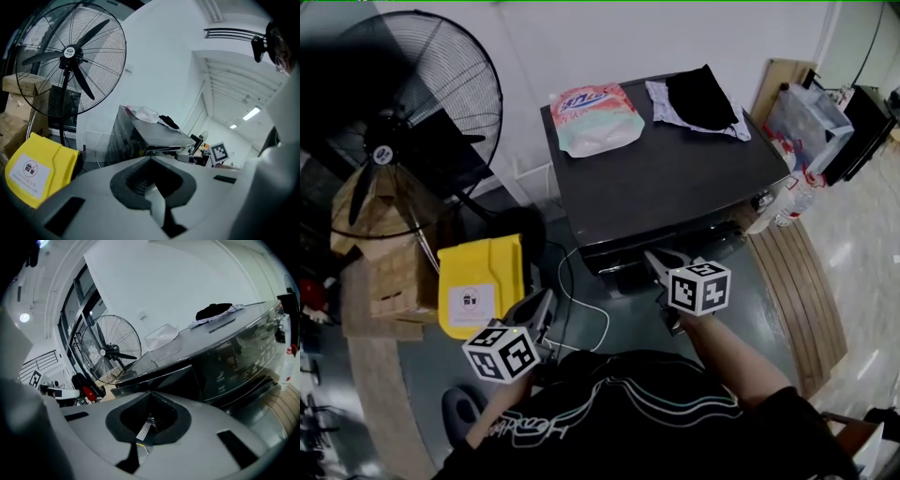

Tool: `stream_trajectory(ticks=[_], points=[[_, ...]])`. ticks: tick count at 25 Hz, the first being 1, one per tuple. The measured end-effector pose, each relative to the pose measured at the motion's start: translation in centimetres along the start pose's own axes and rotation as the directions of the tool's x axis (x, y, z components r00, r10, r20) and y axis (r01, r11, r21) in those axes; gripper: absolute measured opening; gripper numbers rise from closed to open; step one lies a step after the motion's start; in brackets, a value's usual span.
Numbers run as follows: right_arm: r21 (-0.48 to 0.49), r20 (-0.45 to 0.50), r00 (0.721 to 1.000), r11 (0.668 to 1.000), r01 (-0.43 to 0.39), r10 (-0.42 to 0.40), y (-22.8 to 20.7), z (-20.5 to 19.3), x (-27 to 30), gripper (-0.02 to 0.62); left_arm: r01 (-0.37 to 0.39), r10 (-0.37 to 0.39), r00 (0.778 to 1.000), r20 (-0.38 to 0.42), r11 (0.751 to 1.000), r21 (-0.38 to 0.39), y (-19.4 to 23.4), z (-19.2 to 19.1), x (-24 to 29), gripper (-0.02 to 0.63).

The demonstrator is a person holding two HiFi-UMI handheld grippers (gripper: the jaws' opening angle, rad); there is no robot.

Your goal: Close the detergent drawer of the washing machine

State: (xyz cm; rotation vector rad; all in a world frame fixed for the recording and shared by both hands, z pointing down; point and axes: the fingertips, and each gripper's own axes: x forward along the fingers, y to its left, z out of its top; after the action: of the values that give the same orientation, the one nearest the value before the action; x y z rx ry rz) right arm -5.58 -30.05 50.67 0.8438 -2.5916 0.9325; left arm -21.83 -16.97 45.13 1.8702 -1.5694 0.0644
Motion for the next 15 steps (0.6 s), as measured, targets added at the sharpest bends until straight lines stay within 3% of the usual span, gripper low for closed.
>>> stream_trajectory(ticks=[15], points=[[-0.037,0.009,1.000,0.999,-0.029,0.029,-0.2,0.3,0.7,0.025,0.007,-0.007,0.999,0.032,1.000,0.015,1.1,1.1,2.1,0.023]])
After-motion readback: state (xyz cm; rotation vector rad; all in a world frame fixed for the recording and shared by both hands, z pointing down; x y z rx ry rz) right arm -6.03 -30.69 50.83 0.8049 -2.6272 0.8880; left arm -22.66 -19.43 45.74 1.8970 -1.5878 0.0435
